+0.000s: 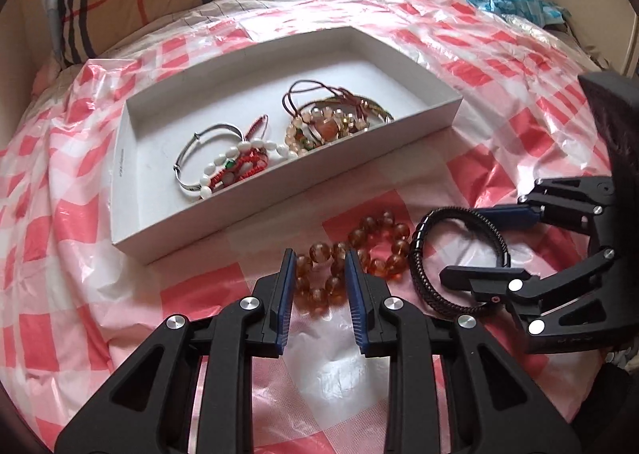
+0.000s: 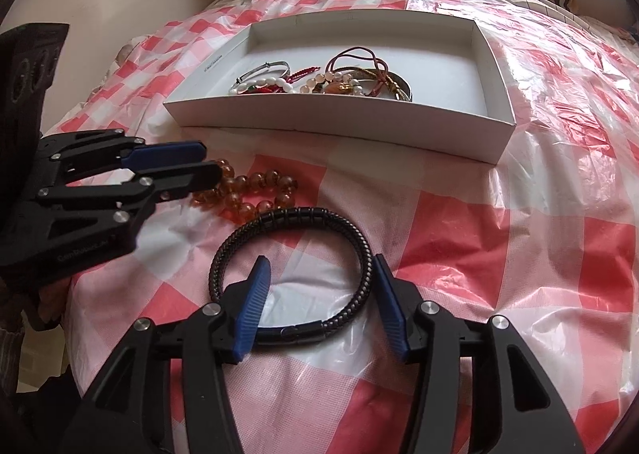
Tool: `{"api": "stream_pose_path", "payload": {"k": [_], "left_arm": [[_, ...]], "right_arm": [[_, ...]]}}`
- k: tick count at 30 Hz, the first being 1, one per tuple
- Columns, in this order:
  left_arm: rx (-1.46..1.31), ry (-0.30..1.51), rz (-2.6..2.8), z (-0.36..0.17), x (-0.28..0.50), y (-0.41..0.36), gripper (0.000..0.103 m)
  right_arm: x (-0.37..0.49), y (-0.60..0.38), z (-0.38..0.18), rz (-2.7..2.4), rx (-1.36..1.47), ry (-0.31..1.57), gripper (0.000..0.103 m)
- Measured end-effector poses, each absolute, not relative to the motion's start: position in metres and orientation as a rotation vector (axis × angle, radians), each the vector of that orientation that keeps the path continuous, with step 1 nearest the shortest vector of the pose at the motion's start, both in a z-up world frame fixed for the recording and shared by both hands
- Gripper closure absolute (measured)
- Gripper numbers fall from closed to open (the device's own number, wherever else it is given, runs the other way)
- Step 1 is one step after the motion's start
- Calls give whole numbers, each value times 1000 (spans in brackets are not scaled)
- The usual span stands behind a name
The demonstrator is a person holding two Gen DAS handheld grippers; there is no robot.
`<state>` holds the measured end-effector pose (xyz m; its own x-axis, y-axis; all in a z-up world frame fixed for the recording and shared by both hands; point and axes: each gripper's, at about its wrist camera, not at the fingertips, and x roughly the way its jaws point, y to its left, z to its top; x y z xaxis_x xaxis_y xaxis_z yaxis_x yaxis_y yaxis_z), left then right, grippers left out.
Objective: Organize jewelry
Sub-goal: 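Lower the left tool toward the amber bead bracelet while the right tool reaches the black leather bracelet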
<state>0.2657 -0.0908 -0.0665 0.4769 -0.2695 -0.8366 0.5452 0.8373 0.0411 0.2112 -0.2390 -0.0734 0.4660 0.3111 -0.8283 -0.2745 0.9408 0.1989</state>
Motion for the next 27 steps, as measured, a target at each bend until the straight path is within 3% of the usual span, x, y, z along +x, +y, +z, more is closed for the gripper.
{"api": "stream_pose_path", "payload": {"k": [2,4,7,17,21,27], "left_arm": [[335,957,-529,-66,259,-92,81],[314,979,-568,-64,250,-91,95],[291,1012,-613,-62,232,-87,103],[260,954,-575,-42,224,-69,102],[329,913,-572,-49,241,-88,91],[353,978,-628,-66,243,-101,93]], "right_arm": [[210,-238,-74,361,35,1023,49],[210,-238,-74,358,31,1023,49],[207,-238,-73,354,39,1023,49],[202,-244,-75,388,96,1009,43],[201,-242,-76,401,95,1000,38],[200,-242,-77,401,94,994,38]]}}
